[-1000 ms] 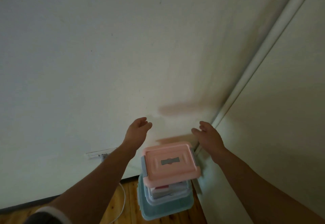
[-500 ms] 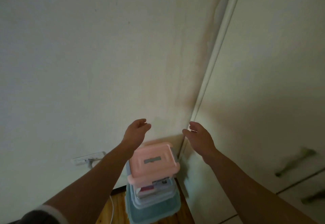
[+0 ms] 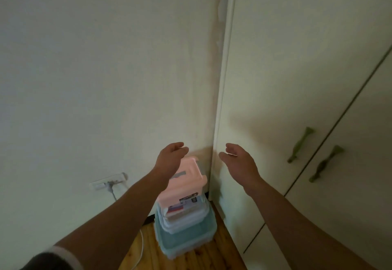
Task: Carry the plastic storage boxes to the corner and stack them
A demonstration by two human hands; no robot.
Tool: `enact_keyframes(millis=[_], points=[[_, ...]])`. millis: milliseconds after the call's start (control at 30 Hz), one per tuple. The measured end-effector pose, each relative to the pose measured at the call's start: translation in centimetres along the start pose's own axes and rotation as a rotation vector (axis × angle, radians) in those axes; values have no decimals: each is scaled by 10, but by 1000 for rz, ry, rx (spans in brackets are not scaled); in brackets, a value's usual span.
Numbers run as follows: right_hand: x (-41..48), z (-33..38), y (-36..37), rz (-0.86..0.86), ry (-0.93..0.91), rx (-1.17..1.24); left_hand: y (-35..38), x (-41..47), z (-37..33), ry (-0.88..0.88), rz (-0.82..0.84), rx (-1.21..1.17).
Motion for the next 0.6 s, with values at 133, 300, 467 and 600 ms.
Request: enact_keyframes(millis=[133, 300, 467, 600], points=[[-26, -9, -13, -38, 22, -28, 22, -14, 4, 22, 77, 46], [-63, -9, -28, -148, 62, -68, 41, -31, 8, 58, 207, 101], [-106, -3, -34, -257, 125, -82, 48, -55, 9, 106, 325, 140], [-151, 8, -41, -340, 174, -112, 59, -79, 10, 136, 433, 167]])
Point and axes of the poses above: each hand's wrist, its own x-axis towards the middle knuckle, its own y-axis out of the palm, z = x × y, the point moved 5 cm from there along x, towards the middle knuckle, and after that the axes turned 13 degrees about -y, right-handed, at the moved point
